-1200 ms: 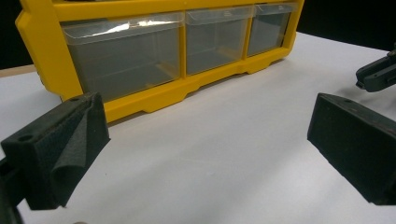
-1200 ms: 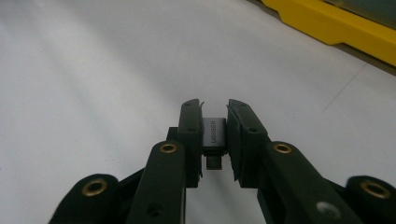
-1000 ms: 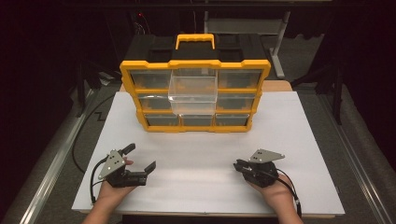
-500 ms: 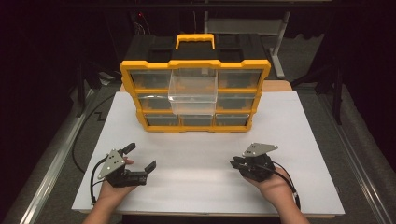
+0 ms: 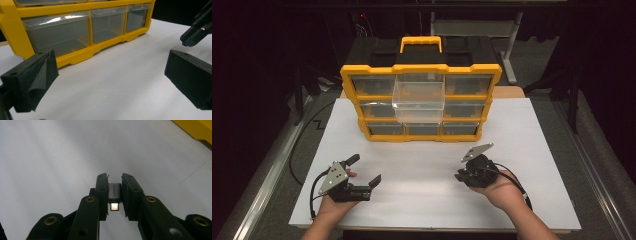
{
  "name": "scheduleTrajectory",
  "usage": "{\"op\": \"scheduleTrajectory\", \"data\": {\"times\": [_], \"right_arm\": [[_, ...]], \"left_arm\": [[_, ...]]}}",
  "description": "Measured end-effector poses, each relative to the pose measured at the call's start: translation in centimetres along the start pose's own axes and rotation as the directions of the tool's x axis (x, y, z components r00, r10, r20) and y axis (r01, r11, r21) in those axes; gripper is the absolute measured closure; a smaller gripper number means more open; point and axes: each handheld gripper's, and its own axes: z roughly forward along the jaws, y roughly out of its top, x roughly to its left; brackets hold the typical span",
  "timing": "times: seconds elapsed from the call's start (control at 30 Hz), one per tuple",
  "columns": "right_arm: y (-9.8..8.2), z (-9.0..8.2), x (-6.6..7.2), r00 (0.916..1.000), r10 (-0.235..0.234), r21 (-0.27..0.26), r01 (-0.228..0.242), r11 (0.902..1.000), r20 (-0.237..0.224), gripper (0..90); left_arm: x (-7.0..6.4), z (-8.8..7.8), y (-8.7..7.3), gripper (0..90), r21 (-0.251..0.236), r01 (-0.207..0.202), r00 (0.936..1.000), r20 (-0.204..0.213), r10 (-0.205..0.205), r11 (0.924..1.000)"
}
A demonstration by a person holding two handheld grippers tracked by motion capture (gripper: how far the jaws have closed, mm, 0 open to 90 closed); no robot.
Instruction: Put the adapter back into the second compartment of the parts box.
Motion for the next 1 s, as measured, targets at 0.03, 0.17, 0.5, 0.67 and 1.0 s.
{"op": "scheduleTrajectory", "data": {"times": [0.03, 0.17, 0.5, 0.67, 1.0], "right_arm": [[0.1, 0.1, 0.0, 1.0, -0.002, 0.015, 0.002, 0.9999, -0.003, 77.4], [0.5, 0.3, 0.0, 0.9994, -0.022, 0.065, 0.023, 0.9976, -0.028, 77.4], [1.1, 0.9, 0.2, 0.9961, -0.059, 0.169, 0.07, 0.9832, -0.066, 77.4], [1.5, 1.0, 0.2, 0.9936, -0.075, 0.222, 0.092, 0.9707, -0.084, 77.4], [2.4, 0.7, 0.1, 0.9854, -0.081, 0.285, 0.121, 0.9508, -0.15, 77.4]], "left_arm": [[0.0, 0.0, 0.0, 0.2, 0.0, -0.004, 1.0, 0.002, 0.004, 1.0], [0.0, 0.0, 0.0, 0.2, -0.002, -0.007, 1.0, 0.003, 0.007, 1.0], [-0.1, -0.1, 0.0, 0.2, -0.001, -0.012, 0.9999, 0.006, 0.012, 0.9999], [-0.1, -0.1, 0.0, 0.2, -0.006, -0.014, 0.9998, 0.011, 0.014, 0.9999], [-0.1, -0.1, 0.0, 0.2, -0.005, -0.018, 0.9997, 0.017, 0.018, 0.9998]]}}
